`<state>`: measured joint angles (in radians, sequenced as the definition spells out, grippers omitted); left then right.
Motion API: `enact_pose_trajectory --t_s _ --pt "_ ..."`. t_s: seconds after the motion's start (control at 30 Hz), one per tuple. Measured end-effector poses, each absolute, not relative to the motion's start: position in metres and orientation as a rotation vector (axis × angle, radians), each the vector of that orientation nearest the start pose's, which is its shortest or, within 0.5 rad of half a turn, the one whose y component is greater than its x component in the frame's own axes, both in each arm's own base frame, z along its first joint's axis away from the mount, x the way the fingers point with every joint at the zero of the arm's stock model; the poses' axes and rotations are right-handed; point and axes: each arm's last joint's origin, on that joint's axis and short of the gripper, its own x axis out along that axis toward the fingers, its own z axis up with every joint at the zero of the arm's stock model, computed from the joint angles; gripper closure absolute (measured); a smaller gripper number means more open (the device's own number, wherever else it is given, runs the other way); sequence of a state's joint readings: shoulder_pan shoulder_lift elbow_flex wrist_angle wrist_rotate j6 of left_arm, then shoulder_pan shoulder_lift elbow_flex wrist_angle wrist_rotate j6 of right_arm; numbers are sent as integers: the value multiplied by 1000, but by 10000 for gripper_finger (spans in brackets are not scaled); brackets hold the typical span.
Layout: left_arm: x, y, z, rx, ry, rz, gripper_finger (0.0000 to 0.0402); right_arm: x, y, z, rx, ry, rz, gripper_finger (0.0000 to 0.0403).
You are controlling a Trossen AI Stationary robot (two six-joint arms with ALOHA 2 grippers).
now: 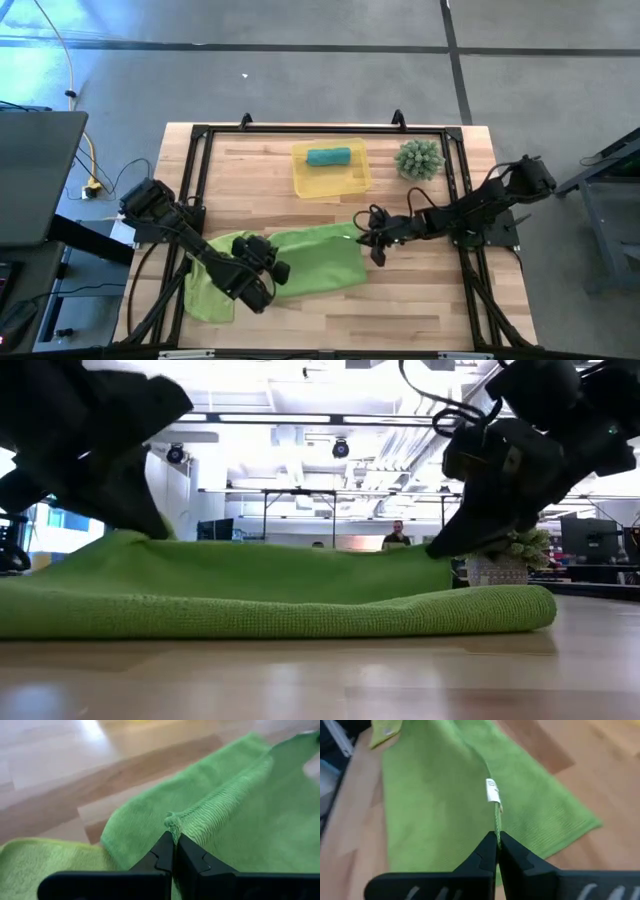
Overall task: Roll microfiber towels into tight, uniform cylinder then place into a basket
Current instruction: Fold the green microfiber cloth
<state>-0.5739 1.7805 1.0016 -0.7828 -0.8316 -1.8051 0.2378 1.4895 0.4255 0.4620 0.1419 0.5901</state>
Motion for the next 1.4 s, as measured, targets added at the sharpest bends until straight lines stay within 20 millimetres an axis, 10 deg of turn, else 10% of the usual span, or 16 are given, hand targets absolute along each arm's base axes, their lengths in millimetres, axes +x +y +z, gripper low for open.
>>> enact_pose_trajectory --t_s 1.4 --pt "250 -127 147 -399 577 1095 401 259 25 100 352 554 -246 403"
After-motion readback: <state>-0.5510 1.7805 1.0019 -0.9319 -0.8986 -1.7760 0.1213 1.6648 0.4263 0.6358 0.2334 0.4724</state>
